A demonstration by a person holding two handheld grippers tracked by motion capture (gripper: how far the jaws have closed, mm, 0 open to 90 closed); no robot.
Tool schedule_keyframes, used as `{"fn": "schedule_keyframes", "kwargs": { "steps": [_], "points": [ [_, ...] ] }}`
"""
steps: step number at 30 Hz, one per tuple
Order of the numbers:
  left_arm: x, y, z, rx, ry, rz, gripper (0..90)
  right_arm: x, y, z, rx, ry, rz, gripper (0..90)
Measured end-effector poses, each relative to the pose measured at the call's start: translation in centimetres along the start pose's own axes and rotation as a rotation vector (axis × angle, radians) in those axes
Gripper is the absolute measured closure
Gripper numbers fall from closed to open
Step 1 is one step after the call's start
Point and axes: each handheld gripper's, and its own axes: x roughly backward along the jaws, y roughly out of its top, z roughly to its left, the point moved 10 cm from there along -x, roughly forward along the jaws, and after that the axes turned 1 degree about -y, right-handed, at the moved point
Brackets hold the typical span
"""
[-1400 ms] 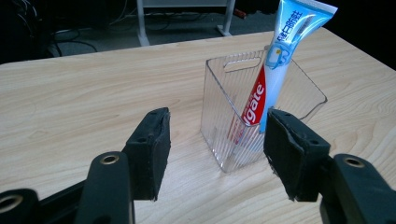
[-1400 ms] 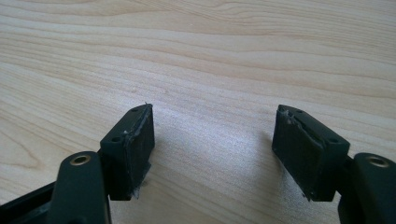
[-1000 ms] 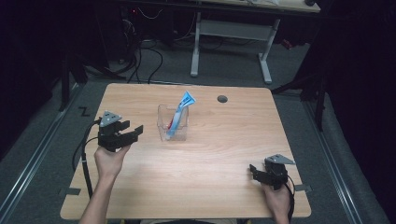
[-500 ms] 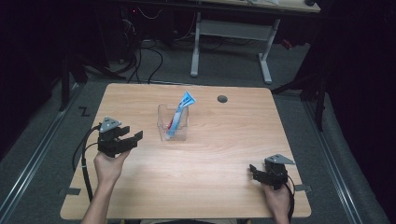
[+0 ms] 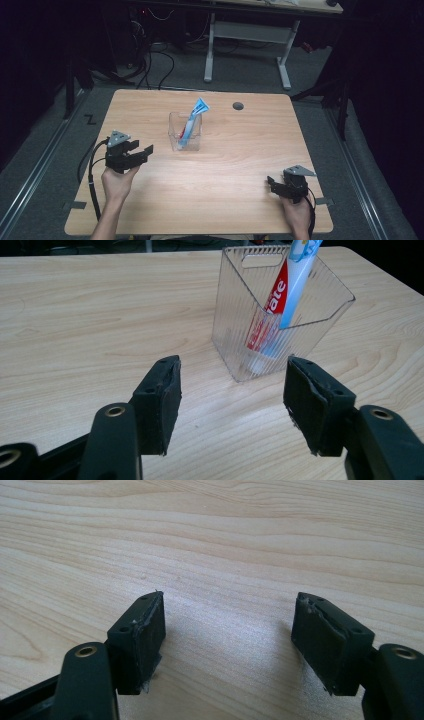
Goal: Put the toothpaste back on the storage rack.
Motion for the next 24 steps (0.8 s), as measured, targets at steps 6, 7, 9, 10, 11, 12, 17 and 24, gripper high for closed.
{"fn": "schedule_keyframes", "kwargs": {
  "steps": [6,7,9,10,11,12,17,24],
  "points": [
    [0.0,-0.8,0.0,0.014,-0.007,0.005,40.5,0.0,0.0,0.0,0.0,0.0,0.0,29.7],
    [0.0,-0.9,0.0,0.011,-0.008,0.009,40.5,0.0,0.0,0.0,0.0,0.0,0.0,29.7],
    [0.0,-1.0,0.0,0.012,-0.008,0.009,40.5,0.0,0.0,0.0,0.0,0.0,0.0,29.7],
    [-0.1,-1.2,-0.1,0.012,-0.011,0.012,40.5,0.0,0.0,0.0,0.0,0.0,0.0,29.7],
    [-0.1,-1.3,-0.1,0.014,-0.011,0.013,40.4,0.0,0.0,0.0,0.0,0.0,0.0,29.7],
    [-0.2,-1.4,-0.1,0.014,-0.012,0.016,40.4,0.0,0.0,0.0,-0.001,0.0,0.001,29.7],
    [-0.5,-2.2,-0.2,0.007,-0.004,0.033,40.4,0.0,0.0,0.0,0.0,0.0,0.0,29.7],
    [-1.0,-3.1,-0.4,0.014,-0.01,0.051,40.2,0.0,0.0,0.0,0.0,0.0,0.0,29.7]
  ]
}}
